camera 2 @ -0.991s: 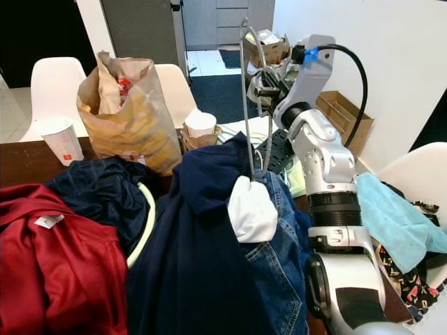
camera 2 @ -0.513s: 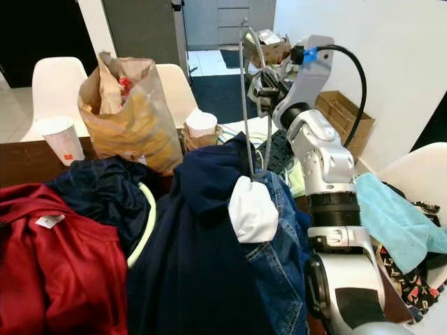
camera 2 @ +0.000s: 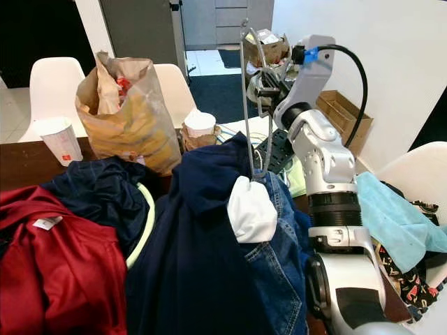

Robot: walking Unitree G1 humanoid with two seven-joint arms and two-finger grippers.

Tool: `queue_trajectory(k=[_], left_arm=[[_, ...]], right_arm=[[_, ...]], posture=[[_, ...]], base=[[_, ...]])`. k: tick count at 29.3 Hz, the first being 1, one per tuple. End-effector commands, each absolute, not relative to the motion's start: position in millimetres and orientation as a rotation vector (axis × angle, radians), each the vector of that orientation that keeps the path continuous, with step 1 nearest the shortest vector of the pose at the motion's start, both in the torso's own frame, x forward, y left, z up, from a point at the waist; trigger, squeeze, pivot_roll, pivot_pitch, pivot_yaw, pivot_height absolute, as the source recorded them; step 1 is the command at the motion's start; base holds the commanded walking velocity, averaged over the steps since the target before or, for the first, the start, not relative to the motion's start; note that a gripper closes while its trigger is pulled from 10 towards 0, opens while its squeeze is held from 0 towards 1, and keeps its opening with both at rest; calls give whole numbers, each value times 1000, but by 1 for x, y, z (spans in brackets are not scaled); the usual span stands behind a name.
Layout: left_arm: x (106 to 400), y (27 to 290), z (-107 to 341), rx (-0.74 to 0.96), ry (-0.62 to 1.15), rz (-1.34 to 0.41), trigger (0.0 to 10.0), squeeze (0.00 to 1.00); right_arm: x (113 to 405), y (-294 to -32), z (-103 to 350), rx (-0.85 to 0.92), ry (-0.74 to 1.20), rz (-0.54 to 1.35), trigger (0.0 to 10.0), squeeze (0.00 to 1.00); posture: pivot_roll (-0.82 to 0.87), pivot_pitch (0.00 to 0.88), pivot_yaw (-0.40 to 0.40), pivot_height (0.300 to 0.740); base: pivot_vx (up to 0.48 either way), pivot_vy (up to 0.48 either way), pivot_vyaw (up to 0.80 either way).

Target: Hang hanger

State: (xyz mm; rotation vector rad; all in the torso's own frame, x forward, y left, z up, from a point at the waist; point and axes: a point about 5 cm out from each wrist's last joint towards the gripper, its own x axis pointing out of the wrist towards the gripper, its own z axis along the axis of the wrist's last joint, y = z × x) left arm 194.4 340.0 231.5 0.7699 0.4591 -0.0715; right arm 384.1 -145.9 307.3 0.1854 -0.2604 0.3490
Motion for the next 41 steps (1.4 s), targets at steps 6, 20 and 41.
queue_trajectory(k=[6,20,41], left_arm=[[209,342,237,819,320,39,10000,0],[222,329,208,743,289,6,0,0],[231,303,274,573,-52,-81,0,0]], right_arm=[[384,-146,304,184,-248,343,10000,0],[384,-146,307,181,-254,346,10000,0],[384,-146,307,185,-258,339,10000,0]], posture=[[20,2,-26,736],[13,0,-28,736],[20,0,-26,736]], base=[[0,0,0],[0,0,0],[0,0,0]])
